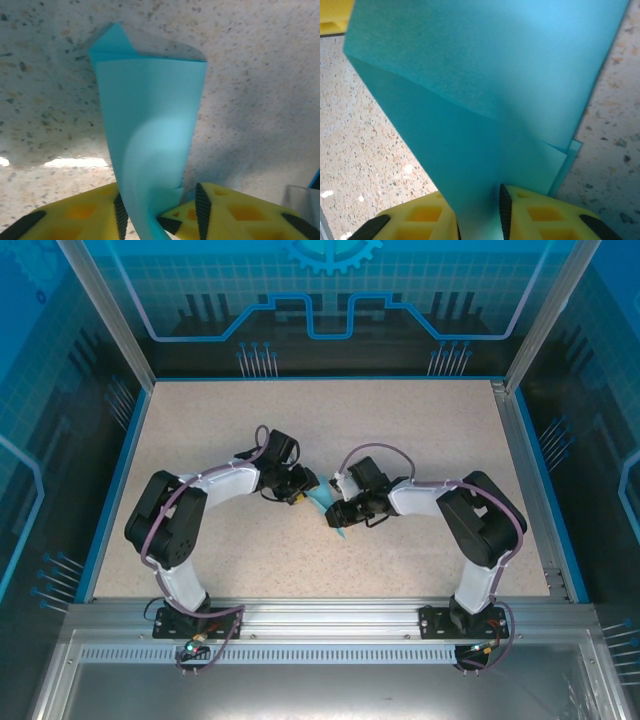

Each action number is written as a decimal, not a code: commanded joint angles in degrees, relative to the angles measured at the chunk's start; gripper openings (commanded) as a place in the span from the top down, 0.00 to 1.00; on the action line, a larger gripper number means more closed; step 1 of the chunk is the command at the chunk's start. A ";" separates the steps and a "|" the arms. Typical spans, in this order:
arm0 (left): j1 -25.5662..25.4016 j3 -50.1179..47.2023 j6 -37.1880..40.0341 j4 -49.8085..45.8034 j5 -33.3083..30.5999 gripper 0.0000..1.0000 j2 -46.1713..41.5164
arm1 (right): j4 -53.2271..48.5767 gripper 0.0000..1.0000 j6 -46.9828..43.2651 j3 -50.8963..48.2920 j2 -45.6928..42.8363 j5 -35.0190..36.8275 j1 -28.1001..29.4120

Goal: Fold a paper plane with a square sheet of paper (pick it up from the middle)
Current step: Fold the wing for the fifth time at the center of the table.

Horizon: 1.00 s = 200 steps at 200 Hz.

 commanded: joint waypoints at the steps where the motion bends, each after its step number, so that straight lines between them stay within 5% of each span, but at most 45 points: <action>1: 0.81 2.00 -0.41 -4.41 0.01 0.63 1.08 | -3.65 0.71 -1.90 1.76 -1.69 5.88 1.69; 52: 1.28 3.41 0.10 -5.73 1.06 0.84 2.07 | -7.65 0.68 -4.24 4.69 -2.98 14.07 5.34; 118: 1.35 4.12 -0.14 -6.28 2.07 0.90 2.93 | -11.45 0.68 -6.67 8.66 -1.54 25.30 10.48; 200: 1.37 4.01 -0.30 -5.97 2.31 0.91 2.48 | -11.67 0.74 -6.58 8.64 -1.22 29.40 11.63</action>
